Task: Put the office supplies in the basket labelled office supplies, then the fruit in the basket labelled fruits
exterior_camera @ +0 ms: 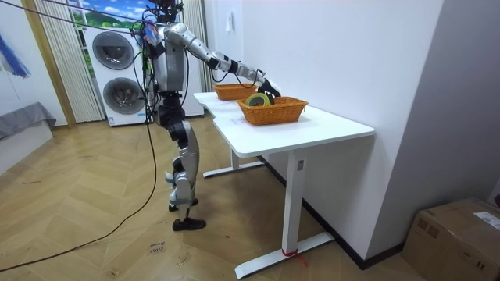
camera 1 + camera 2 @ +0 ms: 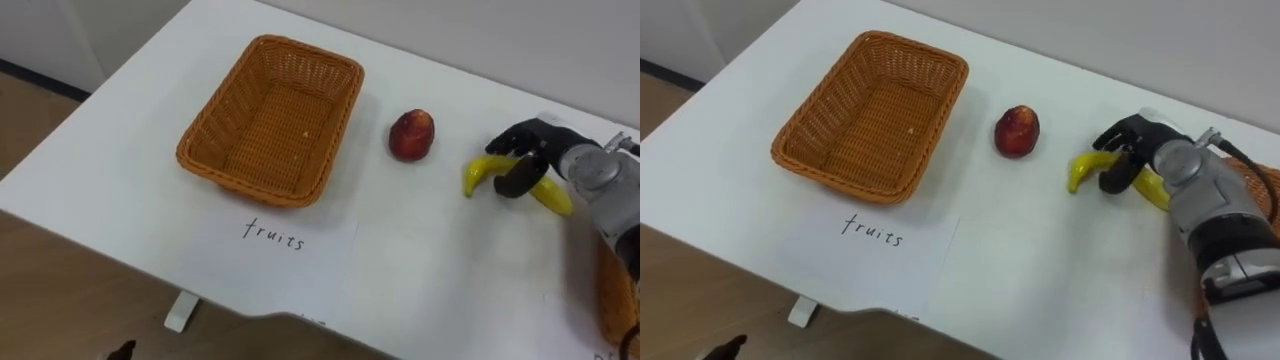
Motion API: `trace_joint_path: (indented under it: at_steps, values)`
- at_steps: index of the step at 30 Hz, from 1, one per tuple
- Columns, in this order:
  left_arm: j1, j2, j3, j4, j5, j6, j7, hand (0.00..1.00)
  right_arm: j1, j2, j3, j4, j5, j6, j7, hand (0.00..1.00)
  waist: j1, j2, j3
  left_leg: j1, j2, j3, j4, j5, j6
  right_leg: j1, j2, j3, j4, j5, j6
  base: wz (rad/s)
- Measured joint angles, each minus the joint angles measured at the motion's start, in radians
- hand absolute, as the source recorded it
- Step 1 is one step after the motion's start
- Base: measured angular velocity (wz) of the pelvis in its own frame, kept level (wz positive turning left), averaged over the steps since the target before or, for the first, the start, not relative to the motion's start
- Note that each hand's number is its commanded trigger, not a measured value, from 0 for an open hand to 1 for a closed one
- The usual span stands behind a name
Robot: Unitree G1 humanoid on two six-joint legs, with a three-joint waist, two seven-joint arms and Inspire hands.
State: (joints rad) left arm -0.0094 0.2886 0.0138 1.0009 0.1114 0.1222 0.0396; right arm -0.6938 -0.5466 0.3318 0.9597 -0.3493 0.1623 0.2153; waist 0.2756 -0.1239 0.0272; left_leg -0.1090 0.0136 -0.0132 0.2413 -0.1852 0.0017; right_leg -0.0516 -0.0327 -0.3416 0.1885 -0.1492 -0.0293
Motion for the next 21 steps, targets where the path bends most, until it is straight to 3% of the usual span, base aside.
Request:
trace_joint_path:
  at_steps: [8,21]
  values:
    - [-0.001,0.000,-0.006,0.000,0.000,-0.013,0.000,0.00,-0.002,-0.010,0.009,-0.002,-0.010,-0.011,-0.018,1.00,0.006,0.011,0.0026,0.000,0.000,-0.004,-0.004,0.000,0.000,0.000,0.000,-0.006,-0.003,0.000,0.000,0.01]
    - [-0.008,0.003,-0.009,0.000,-0.001,-0.028,0.002,0.00,-0.003,-0.014,0.046,-0.008,0.078,-0.030,0.018,1.00,0.002,0.012,-0.0025,0.003,0.000,-0.003,-0.005,0.001,-0.001,0.002,0.000,-0.004,-0.002,0.000,0.000,0.00]
